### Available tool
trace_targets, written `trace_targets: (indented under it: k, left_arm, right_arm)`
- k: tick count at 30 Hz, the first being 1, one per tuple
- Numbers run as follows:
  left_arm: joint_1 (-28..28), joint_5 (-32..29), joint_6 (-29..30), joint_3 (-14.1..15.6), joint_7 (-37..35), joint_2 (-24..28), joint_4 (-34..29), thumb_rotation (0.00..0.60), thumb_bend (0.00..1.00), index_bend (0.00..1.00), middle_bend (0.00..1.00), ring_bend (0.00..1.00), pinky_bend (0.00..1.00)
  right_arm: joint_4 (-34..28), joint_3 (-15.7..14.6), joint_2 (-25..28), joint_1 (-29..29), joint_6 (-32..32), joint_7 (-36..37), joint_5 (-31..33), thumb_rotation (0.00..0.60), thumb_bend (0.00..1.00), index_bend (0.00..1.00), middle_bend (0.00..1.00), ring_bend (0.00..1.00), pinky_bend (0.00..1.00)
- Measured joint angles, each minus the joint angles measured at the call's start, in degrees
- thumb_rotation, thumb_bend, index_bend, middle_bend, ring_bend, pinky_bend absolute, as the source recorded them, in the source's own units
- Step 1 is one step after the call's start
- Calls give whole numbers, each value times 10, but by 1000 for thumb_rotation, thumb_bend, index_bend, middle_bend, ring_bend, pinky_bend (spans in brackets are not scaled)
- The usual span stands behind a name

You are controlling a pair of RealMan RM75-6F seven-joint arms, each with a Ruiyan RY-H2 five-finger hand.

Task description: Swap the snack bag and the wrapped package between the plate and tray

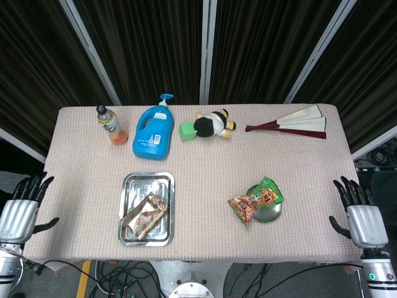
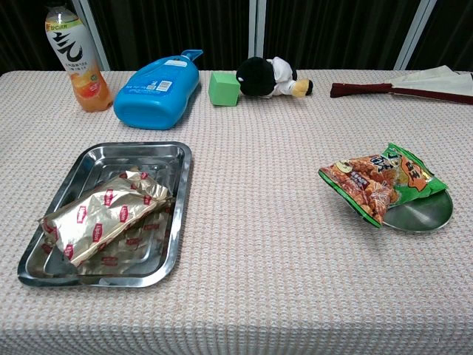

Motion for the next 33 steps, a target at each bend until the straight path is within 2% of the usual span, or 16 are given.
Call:
trace_targets:
  k: [14, 23, 27, 33]
  left_arm:
    - [-6, -2, -9, -1, 1, 0, -3, 600, 9, 84, 16, 0, 85]
    - [1, 1, -6, 8, -2, -8, 8, 600, 9, 84, 16, 0, 85]
    - [4, -1, -6, 9, -8, -15, 16, 600, 10, 84, 16, 0, 85]
    - [7, -1, 2, 8, -19, -18, 25, 600, 10, 84, 16, 0, 85]
  right_arm:
    - [-12, -5, 13, 23, -42, 10, -10, 600, 199, 0, 0, 0, 0]
    - [-12, -11, 18, 85, -145, -17, -25, 600, 200, 0, 0, 0, 0]
    - [-7, -8, -5, 132, -205, -50, -23, 600, 200, 0, 0, 0, 0]
    - [4, -5, -67, 174, -254, -91, -14, 600, 200, 0, 0, 0, 0]
